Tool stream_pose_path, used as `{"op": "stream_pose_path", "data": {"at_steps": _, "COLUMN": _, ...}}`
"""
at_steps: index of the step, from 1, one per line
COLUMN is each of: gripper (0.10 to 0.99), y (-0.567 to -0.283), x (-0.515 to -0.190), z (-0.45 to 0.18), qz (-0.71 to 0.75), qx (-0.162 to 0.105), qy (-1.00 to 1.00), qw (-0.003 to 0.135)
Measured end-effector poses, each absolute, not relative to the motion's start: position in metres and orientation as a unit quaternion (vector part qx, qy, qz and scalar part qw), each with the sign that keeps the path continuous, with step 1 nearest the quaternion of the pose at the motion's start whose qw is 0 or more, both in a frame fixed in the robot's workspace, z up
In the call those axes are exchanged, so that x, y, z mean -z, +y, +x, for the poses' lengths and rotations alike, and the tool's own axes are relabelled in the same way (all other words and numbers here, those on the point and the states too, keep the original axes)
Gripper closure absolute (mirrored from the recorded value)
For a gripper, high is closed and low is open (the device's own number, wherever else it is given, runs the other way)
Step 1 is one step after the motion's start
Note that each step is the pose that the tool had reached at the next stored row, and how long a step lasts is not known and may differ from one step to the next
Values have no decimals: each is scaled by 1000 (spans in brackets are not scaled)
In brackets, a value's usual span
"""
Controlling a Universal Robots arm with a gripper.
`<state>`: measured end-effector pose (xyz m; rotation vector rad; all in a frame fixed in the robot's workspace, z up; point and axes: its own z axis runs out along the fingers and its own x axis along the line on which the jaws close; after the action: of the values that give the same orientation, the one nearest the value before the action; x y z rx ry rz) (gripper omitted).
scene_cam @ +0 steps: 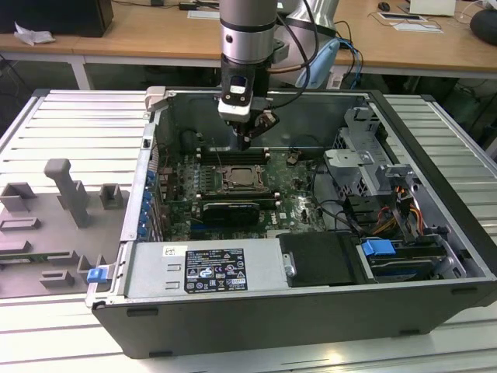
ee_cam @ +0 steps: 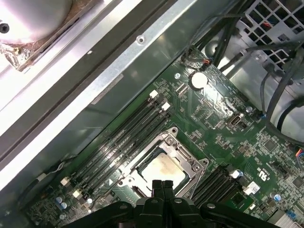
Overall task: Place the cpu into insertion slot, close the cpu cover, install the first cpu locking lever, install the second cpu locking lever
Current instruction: 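Install the first cpu locking lever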
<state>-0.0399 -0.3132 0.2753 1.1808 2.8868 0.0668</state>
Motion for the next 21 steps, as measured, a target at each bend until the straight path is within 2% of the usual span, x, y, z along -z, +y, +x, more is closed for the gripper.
{"op": "stream_pose_path", "data": {"at_steps": 21, "gripper": 984, "y": -313, "x": -275, "z": -40, "qz": 309, "qx": -22, "qy": 951, "qw": 9}}
